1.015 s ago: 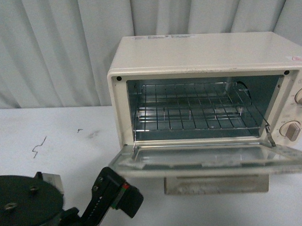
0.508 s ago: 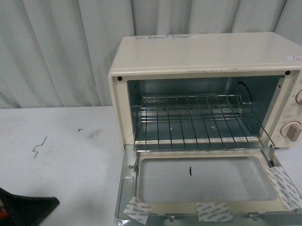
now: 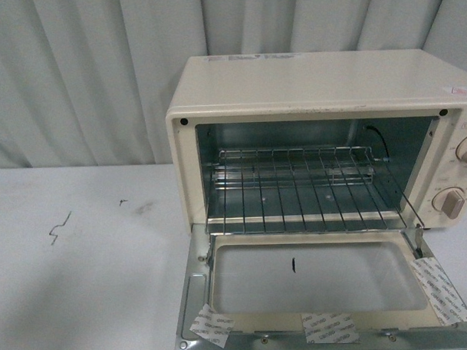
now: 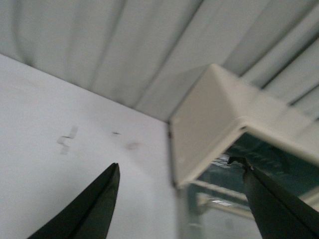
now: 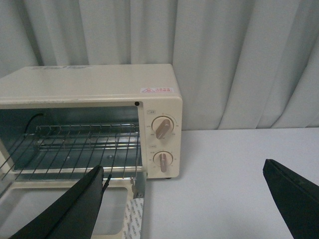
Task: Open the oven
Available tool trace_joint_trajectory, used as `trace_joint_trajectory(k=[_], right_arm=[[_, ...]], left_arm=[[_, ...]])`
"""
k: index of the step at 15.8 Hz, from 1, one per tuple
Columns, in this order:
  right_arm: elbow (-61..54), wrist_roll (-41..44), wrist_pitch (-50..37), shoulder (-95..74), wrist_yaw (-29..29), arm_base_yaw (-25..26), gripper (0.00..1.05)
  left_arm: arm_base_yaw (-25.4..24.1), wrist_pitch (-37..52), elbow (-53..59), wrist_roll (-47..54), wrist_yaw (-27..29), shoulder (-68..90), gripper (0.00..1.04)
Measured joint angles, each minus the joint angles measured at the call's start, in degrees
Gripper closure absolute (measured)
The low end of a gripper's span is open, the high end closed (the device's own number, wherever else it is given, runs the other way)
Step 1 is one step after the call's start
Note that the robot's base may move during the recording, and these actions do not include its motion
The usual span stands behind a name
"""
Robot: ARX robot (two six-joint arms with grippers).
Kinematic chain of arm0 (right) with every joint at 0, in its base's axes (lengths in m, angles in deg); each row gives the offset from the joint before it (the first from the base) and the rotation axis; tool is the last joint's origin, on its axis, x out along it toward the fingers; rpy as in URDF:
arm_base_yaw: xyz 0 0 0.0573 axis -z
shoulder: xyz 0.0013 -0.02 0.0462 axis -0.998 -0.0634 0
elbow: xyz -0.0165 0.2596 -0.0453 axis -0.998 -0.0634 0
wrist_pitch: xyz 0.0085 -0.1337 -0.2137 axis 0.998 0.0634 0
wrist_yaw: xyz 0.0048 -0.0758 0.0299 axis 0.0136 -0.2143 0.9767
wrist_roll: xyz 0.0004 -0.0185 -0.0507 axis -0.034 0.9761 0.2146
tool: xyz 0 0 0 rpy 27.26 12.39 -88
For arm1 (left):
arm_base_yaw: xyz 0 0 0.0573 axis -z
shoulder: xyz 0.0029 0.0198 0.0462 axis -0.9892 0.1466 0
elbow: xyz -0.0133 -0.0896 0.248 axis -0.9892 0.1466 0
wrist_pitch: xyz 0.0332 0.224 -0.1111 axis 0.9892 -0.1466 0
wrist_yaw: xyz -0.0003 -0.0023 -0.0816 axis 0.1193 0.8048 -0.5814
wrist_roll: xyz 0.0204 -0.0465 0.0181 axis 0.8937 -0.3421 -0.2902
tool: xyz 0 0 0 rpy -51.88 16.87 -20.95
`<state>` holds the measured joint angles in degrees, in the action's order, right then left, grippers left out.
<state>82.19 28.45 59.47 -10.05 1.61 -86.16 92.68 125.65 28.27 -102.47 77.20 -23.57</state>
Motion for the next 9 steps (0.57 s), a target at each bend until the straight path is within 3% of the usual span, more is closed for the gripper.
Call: trace_joint_trajectory(k=[2,5,8,9], right_arm=[[0.00,0.00,0.02,-0.02,-0.02,-0.17,0.06],[0.00,0.00,0.04,-0.04,-0.02,-0.20,0.06],[0.00,0.00,0.02,-0.04,0.00,-0.20,0.06],[0.00,0.00,0.02,-0.04,0.00,-0.20,0.06]], left_arm=[[-2.89,-1.86,1.16,18.67,0.55,-7.67,0.57],[-6.60,-9.66,1.22,24.87,-4.46,-14.93,0.92],[-10.82,-12.00,1.22,25.46,-7.34,-17.90,1.04],[-11.13,-12.35,1.22,25.51,-7.21,-18.27,1.03]])
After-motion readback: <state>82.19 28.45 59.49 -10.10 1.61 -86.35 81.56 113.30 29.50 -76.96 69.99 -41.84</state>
